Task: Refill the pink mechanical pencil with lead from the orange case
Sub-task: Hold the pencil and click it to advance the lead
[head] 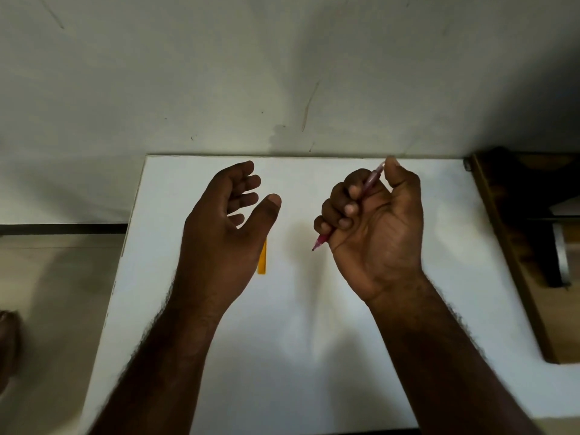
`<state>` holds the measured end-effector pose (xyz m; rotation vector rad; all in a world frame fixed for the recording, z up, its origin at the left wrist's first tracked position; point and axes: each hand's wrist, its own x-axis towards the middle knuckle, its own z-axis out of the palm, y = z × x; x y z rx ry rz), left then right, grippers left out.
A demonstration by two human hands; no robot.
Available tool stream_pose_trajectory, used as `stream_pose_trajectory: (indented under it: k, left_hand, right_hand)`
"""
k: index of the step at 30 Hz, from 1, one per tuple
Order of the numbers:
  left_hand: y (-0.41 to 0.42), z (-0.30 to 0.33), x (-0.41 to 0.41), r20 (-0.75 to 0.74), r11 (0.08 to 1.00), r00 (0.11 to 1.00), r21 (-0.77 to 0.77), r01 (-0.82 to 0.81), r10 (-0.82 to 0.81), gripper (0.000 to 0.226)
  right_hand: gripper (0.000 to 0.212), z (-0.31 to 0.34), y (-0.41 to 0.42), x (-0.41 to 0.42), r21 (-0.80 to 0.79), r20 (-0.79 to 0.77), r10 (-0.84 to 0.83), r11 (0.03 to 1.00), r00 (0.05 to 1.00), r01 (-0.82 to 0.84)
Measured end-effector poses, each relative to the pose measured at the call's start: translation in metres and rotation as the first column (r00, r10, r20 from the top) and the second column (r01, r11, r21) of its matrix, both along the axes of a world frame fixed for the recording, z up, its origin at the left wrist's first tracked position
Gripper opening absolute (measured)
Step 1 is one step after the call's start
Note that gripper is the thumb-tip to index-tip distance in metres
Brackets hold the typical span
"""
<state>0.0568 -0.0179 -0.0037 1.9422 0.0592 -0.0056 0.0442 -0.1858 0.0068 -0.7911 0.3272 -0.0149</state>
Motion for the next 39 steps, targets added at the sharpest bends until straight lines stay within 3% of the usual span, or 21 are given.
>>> stream_pose_trajectory:
  k: [11, 20, 29, 39]
  left_hand:
    - [-0.0008, 0.0003, -0.0002, -0.017, 1.000, 1.000, -0.021, -0.001, 0.001, 0.040]
    - [-0.0002, -0.0002, 0.0000, -0.012, 1.000, 1.000, -0.029, -0.001, 0.000, 0.042]
    - [-0.0011, 0.0006, -0.0002, -0.014, 1.000, 1.000, -0.025, 0.003, -0.004, 0.041]
    - [-0.0013, 0.0016, 0.0002, -0.012, 1.000, 1.000, -0.010, 0.014, -0.014, 0.043]
  right_hand:
    - [0.046, -0.0044, -0.0038, 0.0013, -0.024, -0.020, -0.076, 0.997, 0.997, 0.075]
    - [0.031, -0.0090, 0.0001, 0.0018, 0.131, 0.023, -0.042, 0.991, 0.999, 0.039]
    - [0.051, -0.0049, 0.0004, 0.0020, 0.072, -0.023, -0.067, 0.995, 0.997, 0.069]
    - [0.050, -0.0025, 0.0013, 0.0028, 0.062, -0.033, -0.082, 0.995, 0.996, 0.084]
